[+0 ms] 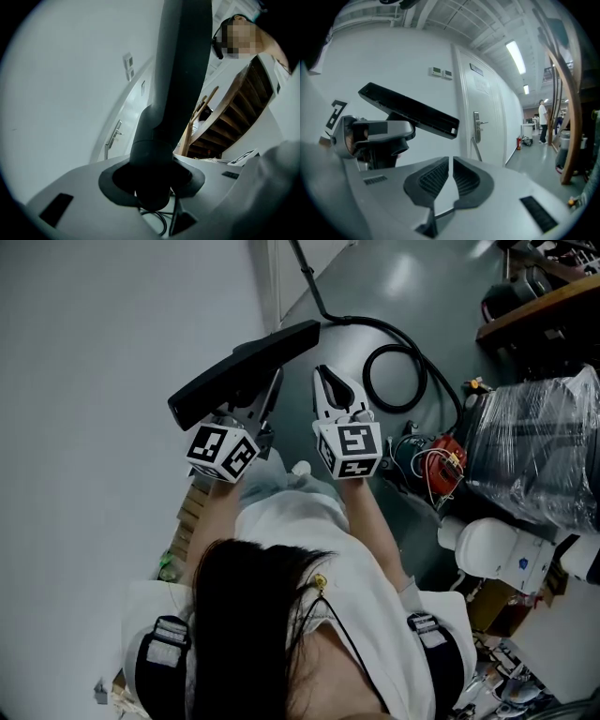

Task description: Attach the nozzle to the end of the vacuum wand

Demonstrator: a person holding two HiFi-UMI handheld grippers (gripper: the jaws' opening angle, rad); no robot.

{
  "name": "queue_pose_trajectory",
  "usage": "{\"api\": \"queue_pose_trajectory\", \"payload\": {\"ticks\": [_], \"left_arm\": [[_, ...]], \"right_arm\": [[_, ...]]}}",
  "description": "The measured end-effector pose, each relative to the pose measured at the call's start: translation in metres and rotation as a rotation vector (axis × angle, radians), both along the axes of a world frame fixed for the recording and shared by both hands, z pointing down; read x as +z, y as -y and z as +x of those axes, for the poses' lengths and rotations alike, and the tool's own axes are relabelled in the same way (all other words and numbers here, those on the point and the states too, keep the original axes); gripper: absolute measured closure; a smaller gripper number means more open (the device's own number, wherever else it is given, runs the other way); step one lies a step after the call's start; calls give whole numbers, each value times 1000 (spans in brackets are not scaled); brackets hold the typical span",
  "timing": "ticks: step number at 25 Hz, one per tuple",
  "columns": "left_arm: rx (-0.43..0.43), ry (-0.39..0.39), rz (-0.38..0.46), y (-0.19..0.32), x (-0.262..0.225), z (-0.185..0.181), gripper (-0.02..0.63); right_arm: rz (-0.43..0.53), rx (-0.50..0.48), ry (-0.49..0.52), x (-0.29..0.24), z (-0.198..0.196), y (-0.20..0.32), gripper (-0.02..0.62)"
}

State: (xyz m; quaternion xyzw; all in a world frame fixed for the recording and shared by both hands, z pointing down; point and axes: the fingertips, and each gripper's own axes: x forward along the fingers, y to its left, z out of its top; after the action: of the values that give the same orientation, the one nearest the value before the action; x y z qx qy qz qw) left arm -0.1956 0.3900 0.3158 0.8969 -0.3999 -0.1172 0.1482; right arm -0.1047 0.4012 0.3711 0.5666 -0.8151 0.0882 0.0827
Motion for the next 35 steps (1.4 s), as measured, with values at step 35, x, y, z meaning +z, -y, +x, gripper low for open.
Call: {"api": "queue_pose_trajectory", "payload": {"ticks": [35], "left_arm": [[-9,-61,-73,155,25,12,454]], "right_arm": [[11,-64,43,17,5,145,385]]}}
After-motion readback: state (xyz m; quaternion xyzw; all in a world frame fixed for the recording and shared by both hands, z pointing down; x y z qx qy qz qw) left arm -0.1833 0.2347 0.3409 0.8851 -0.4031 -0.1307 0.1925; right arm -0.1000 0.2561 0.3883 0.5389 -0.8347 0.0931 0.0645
